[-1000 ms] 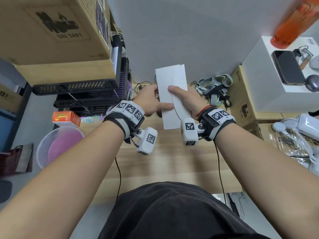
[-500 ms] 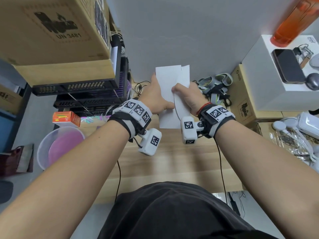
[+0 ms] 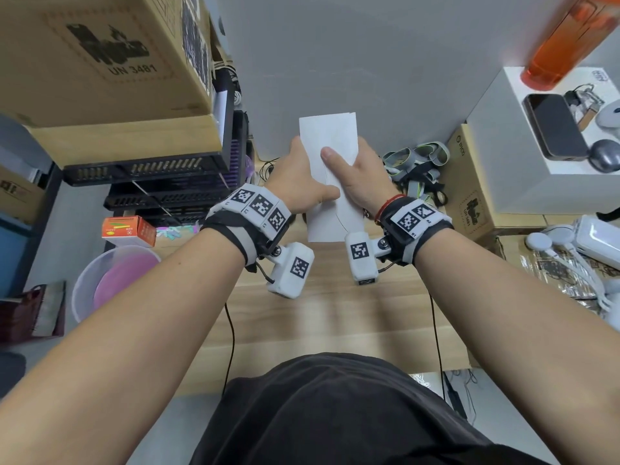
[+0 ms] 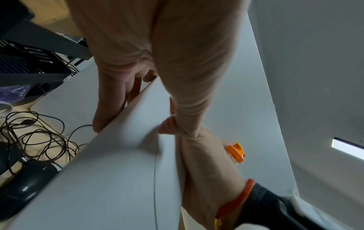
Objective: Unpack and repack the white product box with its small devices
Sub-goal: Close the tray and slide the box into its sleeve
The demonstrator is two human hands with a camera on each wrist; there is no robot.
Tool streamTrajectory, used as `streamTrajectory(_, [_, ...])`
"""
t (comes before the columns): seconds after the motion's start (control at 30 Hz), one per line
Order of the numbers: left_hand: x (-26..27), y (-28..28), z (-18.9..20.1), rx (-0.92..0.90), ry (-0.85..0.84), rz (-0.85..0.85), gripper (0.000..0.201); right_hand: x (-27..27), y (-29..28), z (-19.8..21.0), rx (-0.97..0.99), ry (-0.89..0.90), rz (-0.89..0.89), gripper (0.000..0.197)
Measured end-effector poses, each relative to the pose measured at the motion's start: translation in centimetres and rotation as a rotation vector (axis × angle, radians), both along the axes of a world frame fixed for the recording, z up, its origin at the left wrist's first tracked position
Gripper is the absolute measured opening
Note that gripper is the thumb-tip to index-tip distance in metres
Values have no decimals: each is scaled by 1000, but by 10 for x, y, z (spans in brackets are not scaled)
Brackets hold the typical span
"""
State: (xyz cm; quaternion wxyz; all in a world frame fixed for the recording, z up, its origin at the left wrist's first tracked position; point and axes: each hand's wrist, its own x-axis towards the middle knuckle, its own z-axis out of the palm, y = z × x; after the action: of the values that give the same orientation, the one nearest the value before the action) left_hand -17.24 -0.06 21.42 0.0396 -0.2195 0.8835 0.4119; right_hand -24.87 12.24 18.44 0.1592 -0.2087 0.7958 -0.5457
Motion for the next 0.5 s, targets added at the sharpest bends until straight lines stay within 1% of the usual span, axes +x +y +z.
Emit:
streamTrajectory(0.07, [1, 2, 5, -17, 12, 22, 82, 1, -1, 3, 35, 29, -22, 58])
streamTrajectory(0.17, [1, 4, 5, -46, 59, 31, 79, 1, -3, 6, 64, 57, -65, 49])
streamTrajectory(0.27, [0, 8, 9, -47, 66, 19, 88, 3, -4, 10, 16, 35, -106, 41])
streamTrajectory(0.37, [1, 11, 12, -39, 59, 15, 104, 2, -1, 15, -24, -60, -68, 37])
streamTrajectory(0.4, [2, 11, 13, -35, 58, 17, 108, 2, -1, 16, -43, -141, -26, 43])
streamTrajectory(0.47, [4, 8, 10, -22, 43, 37, 109, 4, -1, 20, -81, -375, 70, 73])
streamTrajectory(0.5, [4, 6, 7, -25, 39, 53, 108, 5, 0, 20, -120, -474, 122, 83])
